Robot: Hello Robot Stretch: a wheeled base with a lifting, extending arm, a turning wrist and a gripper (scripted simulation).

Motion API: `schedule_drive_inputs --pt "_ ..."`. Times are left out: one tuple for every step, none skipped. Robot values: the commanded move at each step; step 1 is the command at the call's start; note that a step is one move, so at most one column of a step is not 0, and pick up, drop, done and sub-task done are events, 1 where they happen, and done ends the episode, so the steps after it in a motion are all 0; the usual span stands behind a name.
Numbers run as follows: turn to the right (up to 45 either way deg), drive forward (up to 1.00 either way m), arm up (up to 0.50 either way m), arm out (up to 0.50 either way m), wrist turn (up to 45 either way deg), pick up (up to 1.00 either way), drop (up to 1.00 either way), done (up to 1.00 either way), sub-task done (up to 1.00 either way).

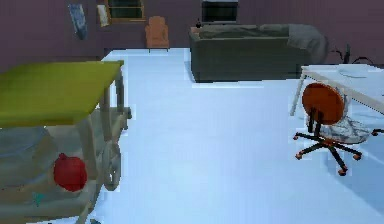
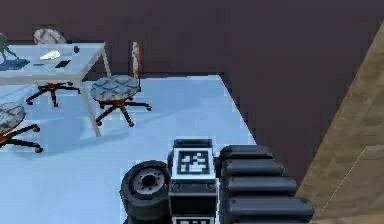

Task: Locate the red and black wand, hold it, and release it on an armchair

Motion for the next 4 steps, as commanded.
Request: schedule_drive_inputs --pt "15.0 0.00 0.00 0.00 0.0 0.00 0.00 0.00 0.00" --pt "0.0 0.15 0.00 0.00 0.0 0.00 0.00 0.00 0.00" --pt "-24.0 0.00 0.00 0.00 0.0 0.00 0.00 0.00 0.00" --pt "0.0 1.00 0.00 0.00 0.0 0.00 0.00 0.00 0.00"
